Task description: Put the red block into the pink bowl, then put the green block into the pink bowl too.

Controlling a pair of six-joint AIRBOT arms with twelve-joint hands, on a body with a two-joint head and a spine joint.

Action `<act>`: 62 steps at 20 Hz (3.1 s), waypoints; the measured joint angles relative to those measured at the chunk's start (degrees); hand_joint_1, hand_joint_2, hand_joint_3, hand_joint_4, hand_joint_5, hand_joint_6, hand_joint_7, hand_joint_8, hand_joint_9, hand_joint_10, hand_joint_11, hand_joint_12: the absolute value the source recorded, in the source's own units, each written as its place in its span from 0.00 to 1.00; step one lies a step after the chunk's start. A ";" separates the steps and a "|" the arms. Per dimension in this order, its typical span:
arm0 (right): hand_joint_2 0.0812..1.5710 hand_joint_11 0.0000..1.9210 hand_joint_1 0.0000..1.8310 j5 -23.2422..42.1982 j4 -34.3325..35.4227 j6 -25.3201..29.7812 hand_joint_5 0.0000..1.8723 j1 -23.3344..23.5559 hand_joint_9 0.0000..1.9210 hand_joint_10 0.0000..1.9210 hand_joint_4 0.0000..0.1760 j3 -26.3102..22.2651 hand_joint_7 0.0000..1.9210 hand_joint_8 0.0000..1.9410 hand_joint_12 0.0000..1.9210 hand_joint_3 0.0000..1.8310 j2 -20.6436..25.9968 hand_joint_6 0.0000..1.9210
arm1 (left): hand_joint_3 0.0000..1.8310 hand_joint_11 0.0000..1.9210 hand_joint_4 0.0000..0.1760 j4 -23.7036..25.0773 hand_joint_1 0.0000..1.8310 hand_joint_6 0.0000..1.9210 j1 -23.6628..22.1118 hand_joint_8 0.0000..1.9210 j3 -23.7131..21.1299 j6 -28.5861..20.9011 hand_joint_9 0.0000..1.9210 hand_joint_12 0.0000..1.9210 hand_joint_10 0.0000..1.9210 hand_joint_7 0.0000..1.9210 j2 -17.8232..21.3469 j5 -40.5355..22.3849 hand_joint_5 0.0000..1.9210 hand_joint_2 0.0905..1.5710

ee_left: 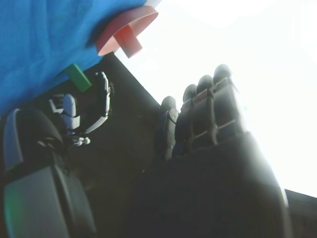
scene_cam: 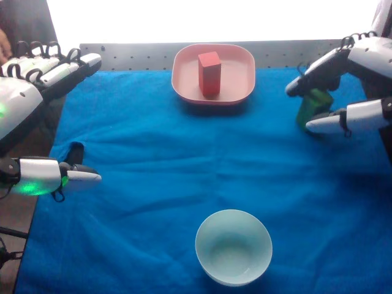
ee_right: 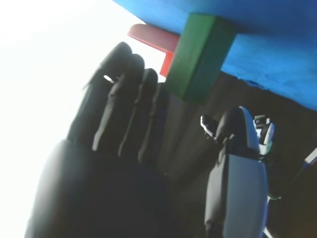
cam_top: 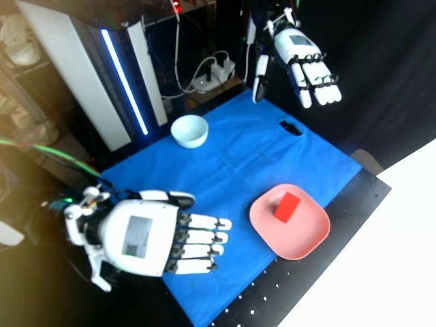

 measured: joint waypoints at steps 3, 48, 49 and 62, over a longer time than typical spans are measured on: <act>0.63 0.41 0.70 -0.24 0.02 0.04 0.68 0.28 0.52 0.52 0.00 0.48 0.62 0.43 0.76 0.00 -0.26 0.17 | 0.00 0.00 0.43 0.33 0.48 0.00 0.00 0.00 0.00 0.00 0.00 0.00 0.00 0.01 -0.37 0.07 0.05 0.48; 0.46 0.00 0.40 -2.80 -2.08 3.50 0.06 14.67 0.02 0.00 1.00 9.46 0.05 0.00 0.06 0.00 -13.62 0.00 | 0.00 0.00 0.45 0.85 0.46 0.00 0.31 0.00 0.70 -1.77 0.00 0.00 0.00 0.00 -1.57 -1.57 0.06 0.48; 0.47 0.00 0.39 -1.16 -1.88 3.63 0.05 13.31 0.00 0.00 1.00 8.57 0.03 0.00 0.01 0.00 -12.20 0.00 | 0.00 0.00 0.40 0.79 0.47 0.00 0.31 0.00 0.68 -1.75 0.00 0.00 0.00 0.00 -1.09 -2.03 0.06 0.48; 0.47 0.02 0.46 16.11 10.67 4.11 0.04 -12.98 0.00 0.00 0.80 -8.50 0.01 0.00 0.02 0.00 6.03 0.00 | 0.00 0.00 0.45 0.57 0.46 0.00 2.82 0.00 -2.23 -1.79 0.00 0.00 0.00 0.01 1.53 -6.56 0.05 0.49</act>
